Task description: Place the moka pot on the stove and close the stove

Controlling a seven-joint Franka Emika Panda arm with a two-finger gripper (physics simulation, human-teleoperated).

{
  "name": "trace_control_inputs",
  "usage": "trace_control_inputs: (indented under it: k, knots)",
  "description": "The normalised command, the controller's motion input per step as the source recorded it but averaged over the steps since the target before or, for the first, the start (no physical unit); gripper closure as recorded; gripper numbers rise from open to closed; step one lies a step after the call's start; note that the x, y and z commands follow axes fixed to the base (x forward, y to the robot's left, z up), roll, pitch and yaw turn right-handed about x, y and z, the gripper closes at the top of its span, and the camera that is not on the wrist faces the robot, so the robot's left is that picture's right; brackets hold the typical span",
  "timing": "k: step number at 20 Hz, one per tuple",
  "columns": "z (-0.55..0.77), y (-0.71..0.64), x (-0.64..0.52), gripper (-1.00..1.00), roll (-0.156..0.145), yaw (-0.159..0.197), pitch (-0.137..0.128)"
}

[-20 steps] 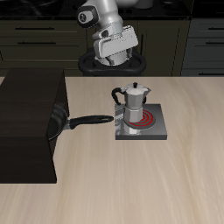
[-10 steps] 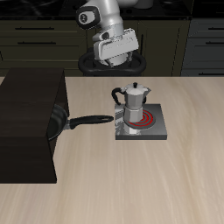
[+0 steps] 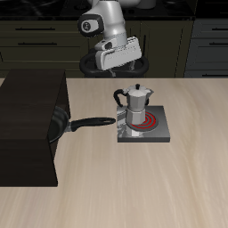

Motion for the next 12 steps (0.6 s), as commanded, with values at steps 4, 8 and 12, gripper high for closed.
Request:
trace_control_inputs:
  k: [4,8,12]
  knots:
    - [-0.21,0.26,-0.22,-1.0,0.08,0.034,0.004]
    - [-0.13,0.11,0.1,-1.0,0.038,0.055,0.011]
    - [-0.12,-0.14,0.19,-1.0,-0.038,-0.02,0.01]
